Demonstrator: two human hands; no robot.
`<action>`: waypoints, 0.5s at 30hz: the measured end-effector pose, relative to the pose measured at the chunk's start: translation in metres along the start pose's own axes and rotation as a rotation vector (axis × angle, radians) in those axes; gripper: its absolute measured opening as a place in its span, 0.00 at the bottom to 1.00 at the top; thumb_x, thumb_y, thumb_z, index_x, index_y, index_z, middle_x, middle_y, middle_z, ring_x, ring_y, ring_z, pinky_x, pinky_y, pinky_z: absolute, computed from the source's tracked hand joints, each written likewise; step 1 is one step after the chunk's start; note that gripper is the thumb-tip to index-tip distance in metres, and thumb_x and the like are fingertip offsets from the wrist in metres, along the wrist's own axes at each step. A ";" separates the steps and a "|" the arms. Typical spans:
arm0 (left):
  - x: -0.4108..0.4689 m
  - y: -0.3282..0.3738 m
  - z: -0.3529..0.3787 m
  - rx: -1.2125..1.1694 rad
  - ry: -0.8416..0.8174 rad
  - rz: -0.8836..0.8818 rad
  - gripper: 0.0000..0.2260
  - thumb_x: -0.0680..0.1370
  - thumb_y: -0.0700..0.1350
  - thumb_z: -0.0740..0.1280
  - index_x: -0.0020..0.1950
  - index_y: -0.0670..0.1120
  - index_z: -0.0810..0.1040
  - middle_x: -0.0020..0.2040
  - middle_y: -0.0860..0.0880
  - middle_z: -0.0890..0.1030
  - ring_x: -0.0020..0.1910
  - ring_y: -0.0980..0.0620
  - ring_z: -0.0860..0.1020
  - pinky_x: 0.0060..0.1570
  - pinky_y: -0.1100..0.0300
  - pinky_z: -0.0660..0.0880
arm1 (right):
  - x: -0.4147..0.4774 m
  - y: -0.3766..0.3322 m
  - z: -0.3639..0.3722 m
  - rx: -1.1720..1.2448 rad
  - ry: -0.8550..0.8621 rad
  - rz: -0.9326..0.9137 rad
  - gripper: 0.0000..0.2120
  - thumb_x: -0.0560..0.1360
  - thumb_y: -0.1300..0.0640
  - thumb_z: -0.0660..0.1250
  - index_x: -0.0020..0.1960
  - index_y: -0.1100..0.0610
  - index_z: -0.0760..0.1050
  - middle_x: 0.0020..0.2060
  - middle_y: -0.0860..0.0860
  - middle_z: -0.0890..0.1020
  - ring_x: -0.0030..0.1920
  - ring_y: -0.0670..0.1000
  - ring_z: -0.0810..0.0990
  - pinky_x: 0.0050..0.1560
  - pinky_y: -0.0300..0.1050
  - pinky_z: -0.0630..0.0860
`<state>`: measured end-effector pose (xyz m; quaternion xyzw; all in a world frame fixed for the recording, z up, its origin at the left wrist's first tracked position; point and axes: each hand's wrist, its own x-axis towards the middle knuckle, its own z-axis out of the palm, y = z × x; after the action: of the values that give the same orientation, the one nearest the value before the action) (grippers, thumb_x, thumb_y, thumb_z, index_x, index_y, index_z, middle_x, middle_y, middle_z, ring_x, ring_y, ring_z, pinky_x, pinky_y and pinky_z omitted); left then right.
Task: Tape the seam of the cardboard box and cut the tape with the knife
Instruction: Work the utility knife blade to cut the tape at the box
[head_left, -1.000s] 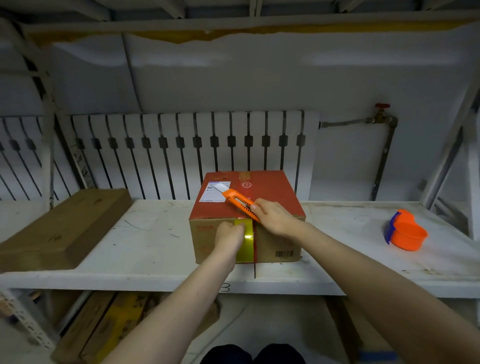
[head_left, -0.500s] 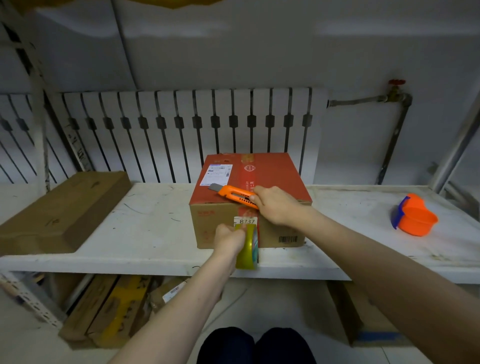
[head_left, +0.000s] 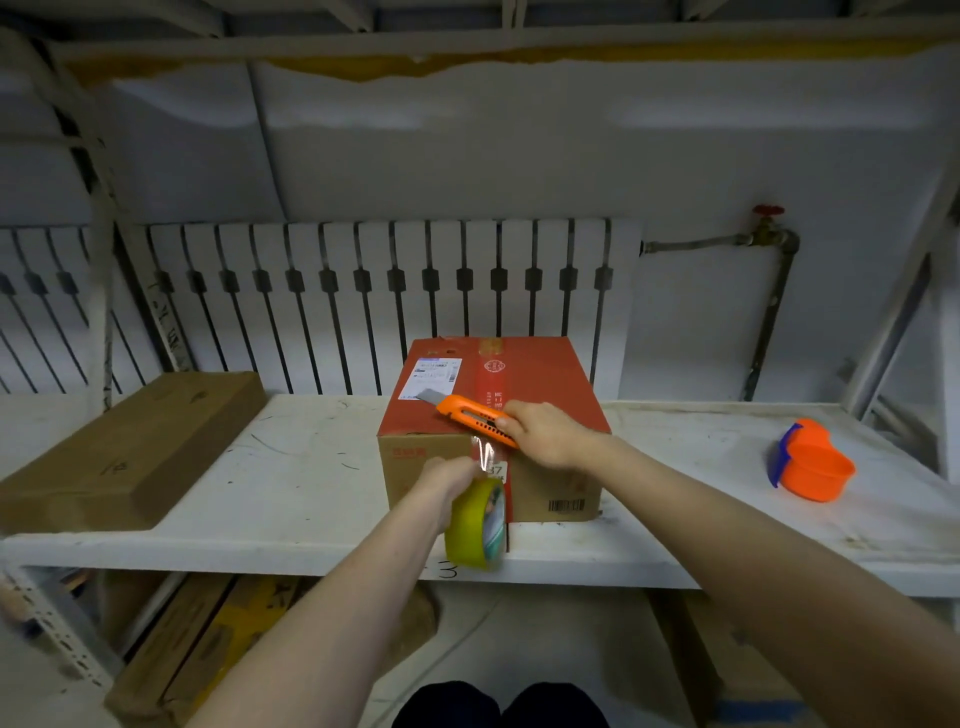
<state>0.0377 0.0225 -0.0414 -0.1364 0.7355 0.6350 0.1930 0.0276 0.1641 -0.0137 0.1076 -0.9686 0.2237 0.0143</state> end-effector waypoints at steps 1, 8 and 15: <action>-0.001 -0.001 -0.001 -0.025 0.008 -0.004 0.11 0.72 0.41 0.70 0.53 0.41 0.77 0.47 0.40 0.82 0.39 0.43 0.81 0.44 0.53 0.79 | -0.005 0.001 -0.002 0.055 0.058 -0.010 0.10 0.81 0.50 0.53 0.47 0.54 0.68 0.37 0.50 0.74 0.36 0.48 0.72 0.35 0.41 0.69; 0.001 -0.016 0.008 -0.070 0.213 0.132 0.08 0.72 0.46 0.72 0.38 0.47 0.74 0.40 0.47 0.79 0.41 0.46 0.79 0.47 0.52 0.79 | -0.061 0.024 -0.015 -0.370 0.226 0.029 0.11 0.81 0.47 0.52 0.52 0.53 0.67 0.40 0.51 0.79 0.36 0.52 0.77 0.37 0.51 0.78; -0.006 -0.015 0.015 -0.064 0.263 0.150 0.07 0.73 0.48 0.71 0.41 0.48 0.74 0.38 0.49 0.78 0.35 0.51 0.76 0.40 0.58 0.73 | -0.086 0.025 -0.018 -0.630 0.153 -0.024 0.13 0.81 0.46 0.52 0.52 0.54 0.67 0.43 0.51 0.79 0.38 0.52 0.79 0.40 0.50 0.80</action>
<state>0.0520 0.0349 -0.0540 -0.1691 0.7418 0.6475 0.0426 0.1061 0.2112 -0.0146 0.0921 -0.9850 -0.0796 0.1220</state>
